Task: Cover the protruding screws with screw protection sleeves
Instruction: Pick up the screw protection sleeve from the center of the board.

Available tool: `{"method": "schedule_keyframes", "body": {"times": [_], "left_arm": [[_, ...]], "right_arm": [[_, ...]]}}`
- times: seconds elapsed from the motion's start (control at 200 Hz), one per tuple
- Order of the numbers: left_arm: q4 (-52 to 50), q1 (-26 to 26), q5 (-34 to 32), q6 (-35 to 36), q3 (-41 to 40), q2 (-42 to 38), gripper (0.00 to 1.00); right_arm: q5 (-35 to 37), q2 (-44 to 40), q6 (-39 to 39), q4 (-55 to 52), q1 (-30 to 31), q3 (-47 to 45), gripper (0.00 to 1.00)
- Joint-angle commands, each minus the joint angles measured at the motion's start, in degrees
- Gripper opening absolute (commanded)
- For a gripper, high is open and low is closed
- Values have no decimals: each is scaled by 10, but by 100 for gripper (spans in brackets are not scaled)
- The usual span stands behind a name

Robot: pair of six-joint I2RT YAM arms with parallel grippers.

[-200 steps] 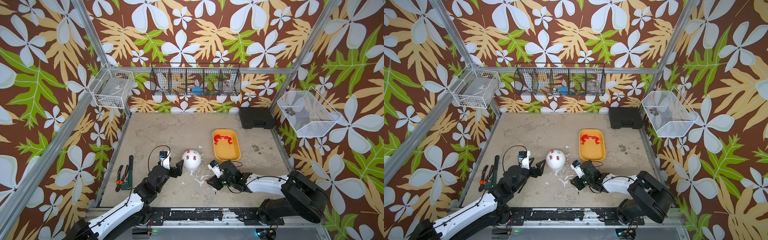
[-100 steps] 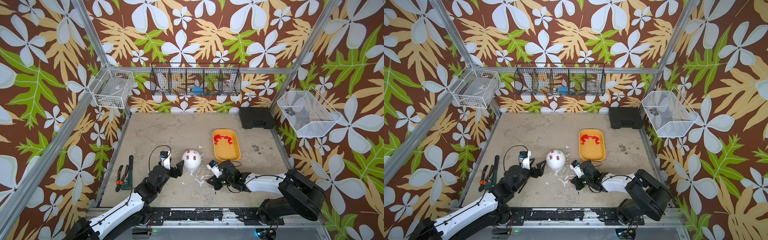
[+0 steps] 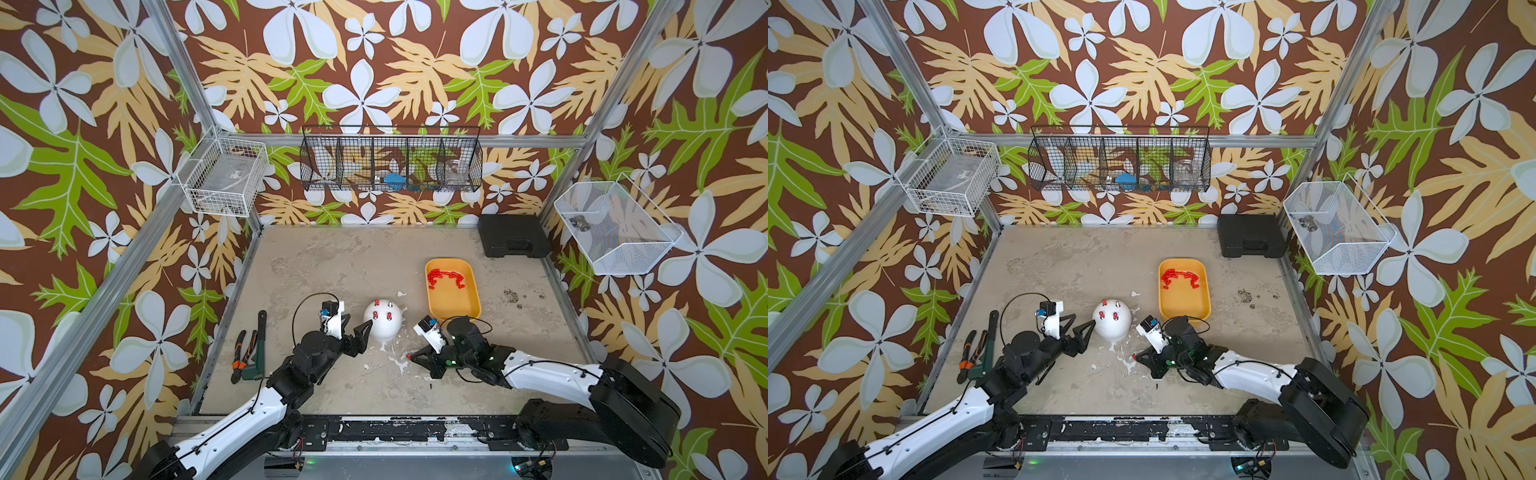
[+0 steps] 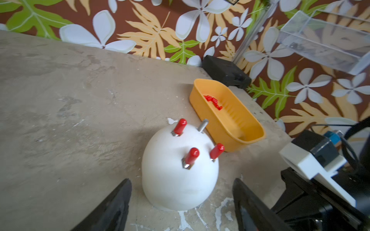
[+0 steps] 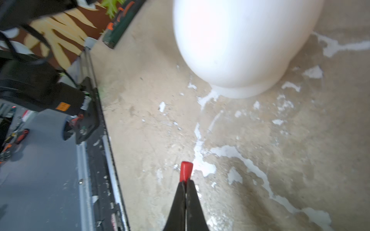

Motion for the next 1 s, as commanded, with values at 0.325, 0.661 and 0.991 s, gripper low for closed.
{"method": "schedule_keyframes", "body": {"times": [0.325, 0.661, 0.991], "left_arm": [[218, 3, 341, -1, -3, -22, 64], [233, 2, 436, -16, 24, 7, 63], [233, -4, 479, -17, 58, 77, 70]], "right_arm": [[-128, -93, -79, -92, 0, 154, 0], [-147, -143, -129, -138, 2, 168, 0], [-145, -151, -181, -179, 10, 178, 0]]}}
